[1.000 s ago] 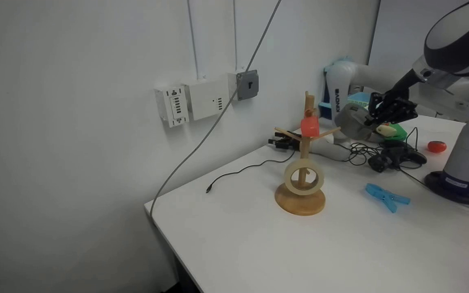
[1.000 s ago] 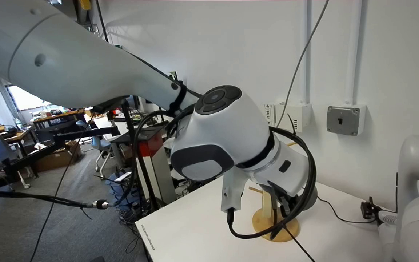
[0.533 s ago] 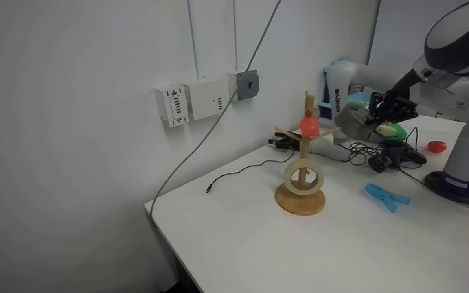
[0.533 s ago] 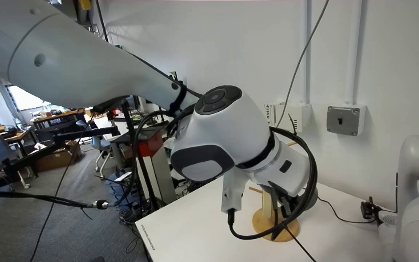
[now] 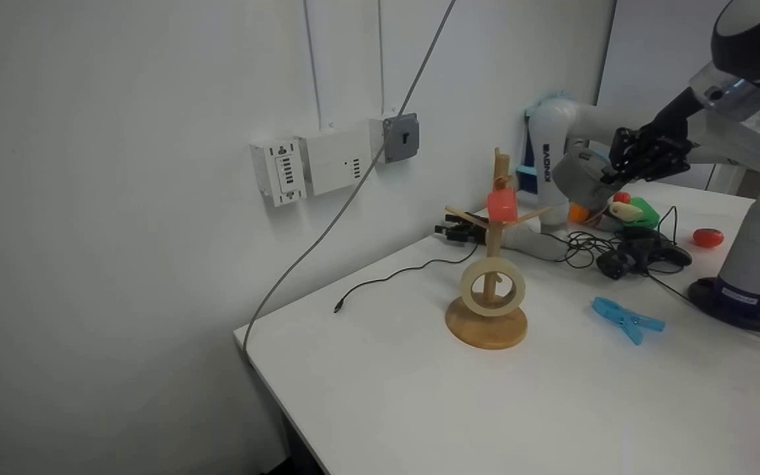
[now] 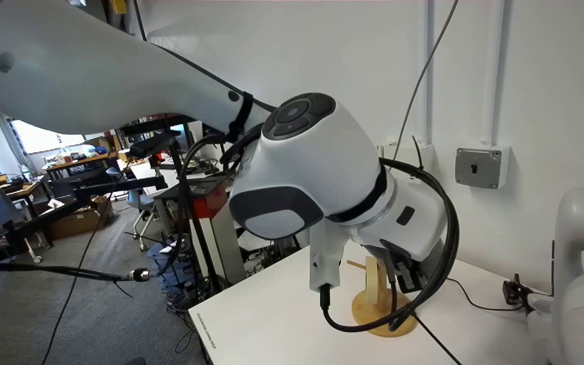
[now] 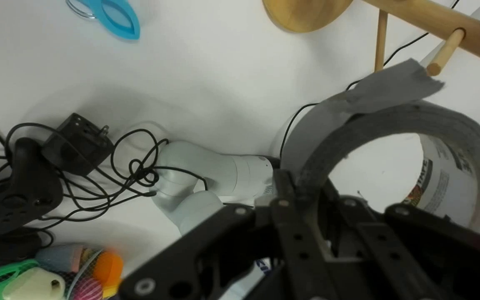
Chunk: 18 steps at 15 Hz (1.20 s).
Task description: Hang the grey masking tape on the wooden stand
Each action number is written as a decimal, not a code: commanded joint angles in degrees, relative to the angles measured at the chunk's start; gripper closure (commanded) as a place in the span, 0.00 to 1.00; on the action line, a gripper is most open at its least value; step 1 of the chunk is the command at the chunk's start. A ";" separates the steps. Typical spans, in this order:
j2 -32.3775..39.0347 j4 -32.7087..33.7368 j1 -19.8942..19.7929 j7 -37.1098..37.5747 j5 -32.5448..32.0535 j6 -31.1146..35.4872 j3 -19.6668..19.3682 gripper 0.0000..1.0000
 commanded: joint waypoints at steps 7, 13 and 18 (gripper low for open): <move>-4.30 -1.69 -1.15 -11.87 8.92 -11.81 0.46 0.96; -2.36 -0.44 -0.53 -18.84 16.41 -10.44 1.89 0.96; -0.64 0.24 -0.60 -21.65 19.12 -9.96 2.80 0.96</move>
